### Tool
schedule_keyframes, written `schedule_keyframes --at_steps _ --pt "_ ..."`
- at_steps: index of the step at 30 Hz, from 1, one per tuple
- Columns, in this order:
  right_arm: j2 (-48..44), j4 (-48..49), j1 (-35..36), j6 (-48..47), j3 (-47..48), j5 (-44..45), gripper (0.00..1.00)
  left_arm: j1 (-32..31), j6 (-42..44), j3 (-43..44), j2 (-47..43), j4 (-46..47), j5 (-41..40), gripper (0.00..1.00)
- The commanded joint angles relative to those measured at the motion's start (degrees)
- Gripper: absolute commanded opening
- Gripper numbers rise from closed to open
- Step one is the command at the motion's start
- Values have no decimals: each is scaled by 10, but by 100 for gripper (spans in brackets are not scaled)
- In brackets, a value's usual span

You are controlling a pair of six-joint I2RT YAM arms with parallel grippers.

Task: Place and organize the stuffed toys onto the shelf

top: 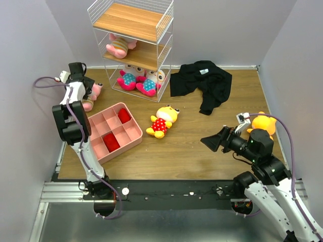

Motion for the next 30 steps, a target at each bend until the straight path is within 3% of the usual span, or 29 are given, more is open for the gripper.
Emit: schedule_keyframes --at_steps 1,3,4,6,7,13,15,23,30 --pt "9 10 1 -12 -7 18 100 3 4 -16 21 -7 -4 64" --pt "8 10 0 -12 -6 21 100 5 13 -31 8 9 3 50" --pt "8 10 1 -12 -5 21 100 5 25 -32 3 21 7 34" --pt "8 6 0 -11 0 20 100 6 39 -26 -17 27 10 16" --pt "8 4 0 -10 1 17 100 7 47 -20 -24 24 11 0" --pt "-6 20 1 9 -4 3 100 3 95 -8 -125 -5 17 0" --pt "-7 30 1 15 -1 0 100 -10 121 -24 -184 -24 -15 0" --pt "16 36 1 21 36 -24 100 -45 167 -202 -418 -6 60 0" --pt "40 83 1 45 43 -46 100 -153 206 -330 -637 -57 125 0"
